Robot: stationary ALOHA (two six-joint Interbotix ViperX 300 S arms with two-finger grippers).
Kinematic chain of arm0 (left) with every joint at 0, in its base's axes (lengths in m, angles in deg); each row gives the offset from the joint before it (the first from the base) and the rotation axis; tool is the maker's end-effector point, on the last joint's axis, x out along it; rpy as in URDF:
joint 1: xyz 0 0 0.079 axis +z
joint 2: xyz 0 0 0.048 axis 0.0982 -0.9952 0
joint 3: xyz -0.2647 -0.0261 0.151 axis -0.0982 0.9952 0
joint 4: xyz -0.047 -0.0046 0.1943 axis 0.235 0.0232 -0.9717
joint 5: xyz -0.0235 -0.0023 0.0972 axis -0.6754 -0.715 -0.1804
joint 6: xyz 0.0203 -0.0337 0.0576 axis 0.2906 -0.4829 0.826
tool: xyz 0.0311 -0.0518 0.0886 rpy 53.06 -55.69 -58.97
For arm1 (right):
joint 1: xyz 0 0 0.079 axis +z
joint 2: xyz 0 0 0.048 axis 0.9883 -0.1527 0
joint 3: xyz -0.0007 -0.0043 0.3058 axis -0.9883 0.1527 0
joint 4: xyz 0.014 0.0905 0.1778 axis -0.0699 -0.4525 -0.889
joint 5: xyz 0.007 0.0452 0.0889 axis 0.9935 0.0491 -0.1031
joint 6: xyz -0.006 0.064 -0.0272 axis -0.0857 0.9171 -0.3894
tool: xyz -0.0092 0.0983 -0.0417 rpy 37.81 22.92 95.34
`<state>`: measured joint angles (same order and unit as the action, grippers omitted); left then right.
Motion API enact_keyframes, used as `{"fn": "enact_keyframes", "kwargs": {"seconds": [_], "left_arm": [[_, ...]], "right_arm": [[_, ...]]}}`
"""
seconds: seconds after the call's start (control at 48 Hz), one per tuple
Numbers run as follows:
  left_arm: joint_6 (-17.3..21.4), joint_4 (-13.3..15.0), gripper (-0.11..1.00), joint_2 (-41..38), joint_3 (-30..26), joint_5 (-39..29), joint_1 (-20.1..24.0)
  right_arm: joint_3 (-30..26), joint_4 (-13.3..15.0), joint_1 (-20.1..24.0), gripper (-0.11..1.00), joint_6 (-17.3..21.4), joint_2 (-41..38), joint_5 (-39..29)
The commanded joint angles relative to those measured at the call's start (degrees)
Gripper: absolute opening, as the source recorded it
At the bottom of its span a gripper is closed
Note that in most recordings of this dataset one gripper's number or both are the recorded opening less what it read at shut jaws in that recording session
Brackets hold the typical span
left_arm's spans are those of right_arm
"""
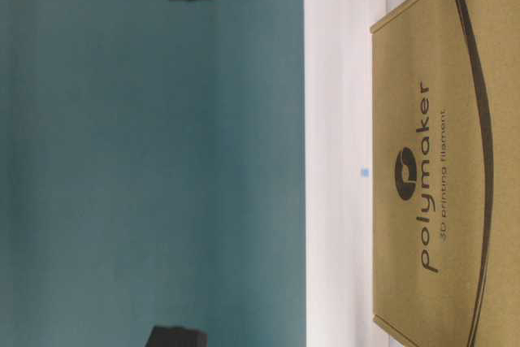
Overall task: Place the cardboard box on the stand after clamping it between your arms.
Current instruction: 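Move both grippers inward to the left and right sides of the box, then press both grippers against the box sides to clamp it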
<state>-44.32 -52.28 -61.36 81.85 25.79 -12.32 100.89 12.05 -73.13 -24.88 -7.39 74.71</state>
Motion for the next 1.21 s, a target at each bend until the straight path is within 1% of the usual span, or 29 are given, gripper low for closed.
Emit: {"fn": "enact_keyframes", "kwargs": {"seconds": [0.0, 0.271, 0.417, 0.646, 0.896, 1.188], "left_arm": [[0.09, -0.18, 0.77, -1.23, -1.85, 1.05, -0.09], [-0.09, -0.18, 0.77, -6.77, -4.66, 3.87, -0.18], [0.18, -0.18, 0.77, -8.44, -5.80, 3.87, -0.18], [1.58, -0.18, 0.77, -8.17, -6.59, 3.25, -0.09], [3.43, -0.18, 0.77, -6.50, -8.61, -0.35, 0.00], [2.72, -0.18, 0.77, -5.19, -10.37, -1.14, -0.09]], "right_arm": [[-1.41, 0.09, 0.26, 0.81, 0.62, -2.37, 0.62], [-3.43, 0.09, 0.26, 0.81, 0.62, -5.36, 1.23], [-4.75, 0.09, 0.26, 0.81, 0.53, -6.24, 1.32], [-7.82, 0.09, 0.26, 0.81, 0.44, -7.47, 0.00], [-10.11, 0.09, 0.53, 0.81, 0.44, -7.73, -3.60], [-10.81, 0.09, 1.14, 0.81, 0.35, -4.66, -3.69]]}}
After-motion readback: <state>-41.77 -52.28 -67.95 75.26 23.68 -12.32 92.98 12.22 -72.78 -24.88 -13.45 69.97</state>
